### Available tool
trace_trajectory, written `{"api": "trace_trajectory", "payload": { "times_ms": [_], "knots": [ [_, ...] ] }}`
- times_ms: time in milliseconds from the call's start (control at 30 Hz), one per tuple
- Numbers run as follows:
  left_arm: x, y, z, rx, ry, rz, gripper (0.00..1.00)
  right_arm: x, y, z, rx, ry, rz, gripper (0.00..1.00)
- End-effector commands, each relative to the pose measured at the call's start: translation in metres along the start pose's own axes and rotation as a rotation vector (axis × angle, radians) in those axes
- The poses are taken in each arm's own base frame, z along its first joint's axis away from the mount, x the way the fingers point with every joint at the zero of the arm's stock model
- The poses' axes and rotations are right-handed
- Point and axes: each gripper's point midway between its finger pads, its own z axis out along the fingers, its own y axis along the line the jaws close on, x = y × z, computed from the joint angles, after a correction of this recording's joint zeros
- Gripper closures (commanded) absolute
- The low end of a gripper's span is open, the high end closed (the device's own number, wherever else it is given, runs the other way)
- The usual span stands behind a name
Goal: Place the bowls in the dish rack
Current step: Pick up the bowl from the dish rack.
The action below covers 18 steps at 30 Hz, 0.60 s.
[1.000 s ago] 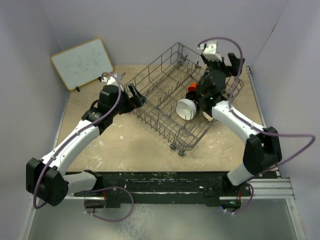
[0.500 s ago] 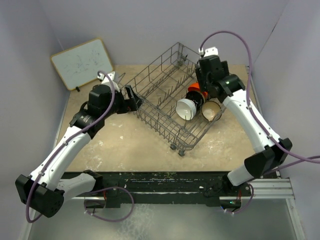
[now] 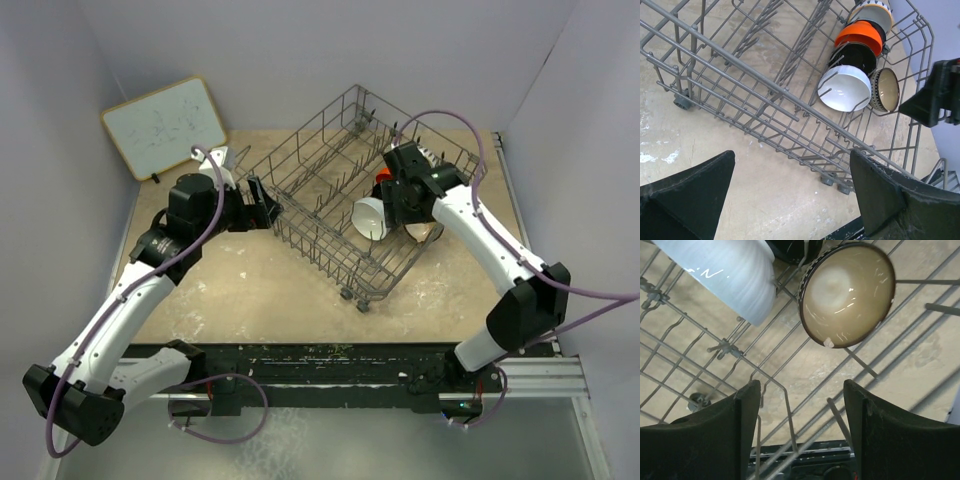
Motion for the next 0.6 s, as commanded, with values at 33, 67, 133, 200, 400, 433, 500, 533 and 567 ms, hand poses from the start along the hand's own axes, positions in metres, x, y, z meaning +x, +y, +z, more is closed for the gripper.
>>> {"api": "trace_trajectory", "payload": {
  "times_ms": [33, 67, 133, 200, 400, 433, 500, 533, 567],
  "knots": [
    [-0.010, -0.006, -0.008, 0.035, -0.041, 0.037, 0.00, -0.001, 0.016, 0.026, 0.012, -0.001, 0.119, 0.32],
    [-0.010, -0.006, -0.008, 0.035, -0.041, 0.038, 0.00, -0.003, 0.018, 0.031, 0.012, -0.009, 0.128, 0.34],
    [-0.009, -0.006, -0.007, 0.036, -0.035, 0.042, 0.00, -0.010, 0.024, 0.039, -0.004, -0.035, 0.150, 0.36],
    [-0.009, -0.006, -0.008, 0.038, -0.031, 0.050, 0.00, -0.014, 0.023, 0.046, 0.018, -0.056, 0.160, 0.37],
    [-0.010, -0.004, -0.011, 0.026, -0.033, 0.060, 0.00, -0.024, 0.009, 0.067, 0.131, -0.099, 0.178, 0.45],
    [-0.010, -0.004, -0.011, 0.026, -0.032, 0.061, 0.00, -0.024, 0.007, 0.069, 0.144, -0.101, 0.178, 0.45],
    [-0.009, -0.003, -0.011, 0.021, -0.027, 0.064, 0.00, -0.024, 0.003, 0.072, 0.168, -0.104, 0.181, 0.46],
    [-0.009, -0.003, -0.010, 0.017, -0.025, 0.066, 0.00, -0.025, 0.002, 0.073, 0.169, -0.106, 0.179, 0.46],
    [-0.009, -0.002, -0.010, 0.013, -0.024, 0.067, 0.00, -0.025, 0.002, 0.075, 0.162, -0.105, 0.177, 0.46]
  ]
}}
